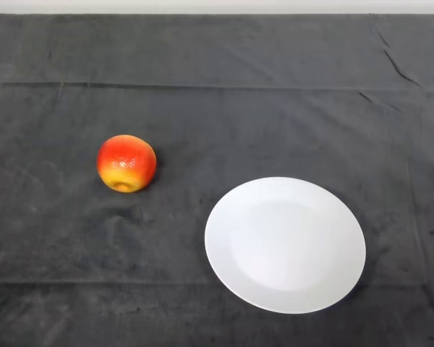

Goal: Move the apple to the plate

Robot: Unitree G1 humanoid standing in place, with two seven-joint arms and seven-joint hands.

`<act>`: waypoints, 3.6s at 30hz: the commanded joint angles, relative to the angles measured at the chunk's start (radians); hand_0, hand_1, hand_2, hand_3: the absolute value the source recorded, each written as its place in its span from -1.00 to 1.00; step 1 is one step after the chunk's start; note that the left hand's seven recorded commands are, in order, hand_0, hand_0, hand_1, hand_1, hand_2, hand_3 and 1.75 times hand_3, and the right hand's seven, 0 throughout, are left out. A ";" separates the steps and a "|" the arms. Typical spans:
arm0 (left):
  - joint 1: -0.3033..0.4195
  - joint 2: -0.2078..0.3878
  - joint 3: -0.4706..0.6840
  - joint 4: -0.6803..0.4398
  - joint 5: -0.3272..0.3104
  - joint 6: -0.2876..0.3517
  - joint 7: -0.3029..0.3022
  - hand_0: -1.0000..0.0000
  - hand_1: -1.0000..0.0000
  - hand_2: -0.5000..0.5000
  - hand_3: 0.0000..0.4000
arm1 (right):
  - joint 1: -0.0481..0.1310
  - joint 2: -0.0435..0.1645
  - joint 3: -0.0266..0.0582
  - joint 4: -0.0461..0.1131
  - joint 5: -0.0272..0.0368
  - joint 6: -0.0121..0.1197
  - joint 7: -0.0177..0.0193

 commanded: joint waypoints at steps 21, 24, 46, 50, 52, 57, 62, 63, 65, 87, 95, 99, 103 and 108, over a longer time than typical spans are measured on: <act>-0.074 0.071 -0.046 0.012 0.021 0.012 0.010 1.00 1.00 0.00 -1.00 | -0.038 -0.052 -0.0158 0.021 -0.0081 0.014 0.0118; -0.076 0.083 -0.051 -0.006 0.022 0.022 0.003 1.00 1.00 0.00 -1.00 | -0.038 -0.052 -0.0159 0.021 -0.0081 0.014 0.0118; -0.056 0.043 -0.114 -0.304 0.051 0.148 0.028 1.00 1.00 0.00 -1.00 | -0.036 -0.050 -0.0163 0.018 -0.0080 0.013 0.0100; -0.050 0.025 -0.138 -0.393 0.063 0.207 0.024 1.00 1.00 0.00 -1.00 | -0.036 -0.050 -0.0163 0.016 -0.0079 0.013 0.0092; -0.047 0.014 -0.154 -0.446 0.071 0.242 0.023 1.00 1.00 0.00 -1.00 | -0.035 -0.049 -0.0164 0.015 -0.0078 0.012 0.0087; -0.038 -0.016 -0.196 -0.571 0.094 0.327 0.017 1.00 1.00 0.00 -1.00 | -0.034 -0.048 -0.0166 0.013 -0.0075 0.012 0.0074; -0.034 -0.052 -0.248 -0.690 0.118 0.414 0.007 1.00 1.00 0.00 -1.00 | -0.033 -0.047 -0.0167 0.011 -0.0071 0.011 0.0059; -0.034 -0.060 -0.260 -0.714 0.123 0.433 0.004 1.00 1.00 0.00 -1.00 | -0.033 -0.047 -0.0168 0.010 -0.0071 0.011 0.0056; -0.033 -0.074 -0.284 -0.761 0.131 0.470 -0.005 1.00 1.00 0.00 -1.00 | -0.032 -0.046 -0.0168 0.009 -0.0069 0.011 0.0049; -0.060 -0.148 -0.526 -0.882 0.156 0.633 -0.121 1.00 1.00 0.00 -1.00 | -0.028 -0.043 -0.0177 0.000 -0.0045 0.010 -0.0018; -0.113 -0.170 -0.602 -0.820 0.147 0.655 -0.150 1.00 1.00 0.00 -1.00 | -0.027 -0.042 -0.0180 -0.002 -0.0036 0.010 -0.0034; -0.146 -0.180 -0.632 -0.763 0.139 0.649 -0.164 1.00 1.00 0.00 -1.00 | -0.027 -0.042 -0.0182 -0.002 -0.0032 0.010 -0.0039; -0.184 -0.189 -0.656 -0.696 0.129 0.636 -0.179 1.00 1.00 0.00 -1.00 | -0.027 -0.042 -0.0183 -0.002 -0.0028 0.011 -0.0043; -0.234 -0.203 -0.682 -0.591 0.117 0.608 -0.195 1.00 1.00 0.00 -1.00 | -0.027 -0.043 -0.0183 -0.002 -0.0024 0.011 -0.0045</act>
